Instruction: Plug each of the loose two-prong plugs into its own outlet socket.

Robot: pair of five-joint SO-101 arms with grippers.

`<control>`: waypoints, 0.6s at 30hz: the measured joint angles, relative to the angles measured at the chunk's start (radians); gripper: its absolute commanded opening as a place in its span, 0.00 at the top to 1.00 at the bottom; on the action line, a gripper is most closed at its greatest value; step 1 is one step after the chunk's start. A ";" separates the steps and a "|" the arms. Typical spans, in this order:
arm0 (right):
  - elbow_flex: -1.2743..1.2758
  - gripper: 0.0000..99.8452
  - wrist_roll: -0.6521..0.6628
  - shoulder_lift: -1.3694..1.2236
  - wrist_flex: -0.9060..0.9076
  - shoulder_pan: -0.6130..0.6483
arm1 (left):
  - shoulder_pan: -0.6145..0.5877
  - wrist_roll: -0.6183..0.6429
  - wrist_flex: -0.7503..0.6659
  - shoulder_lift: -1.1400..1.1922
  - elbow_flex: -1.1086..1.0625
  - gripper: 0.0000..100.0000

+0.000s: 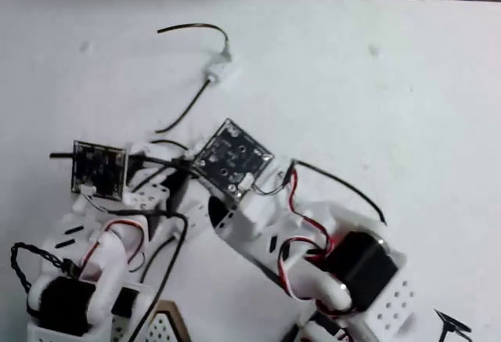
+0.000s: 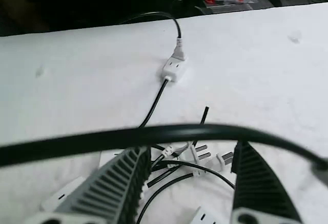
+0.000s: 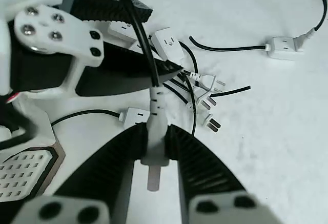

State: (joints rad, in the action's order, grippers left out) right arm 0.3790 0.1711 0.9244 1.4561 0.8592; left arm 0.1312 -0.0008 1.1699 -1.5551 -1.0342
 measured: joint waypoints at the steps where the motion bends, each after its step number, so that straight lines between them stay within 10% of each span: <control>1: 0.023 0.98 0.000 0.000 -0.018 -0.002 | 0.021 0.000 0.002 0.000 0.006 0.74; 18: 0.152 0.98 0.000 -0.002 -0.132 -0.005 | 0.198 0.003 0.078 -0.265 0.017 0.74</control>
State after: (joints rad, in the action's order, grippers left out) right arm 0.5309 0.1711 0.9229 1.3241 0.8546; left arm 0.3291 0.0023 1.2482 -1.8205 -1.0173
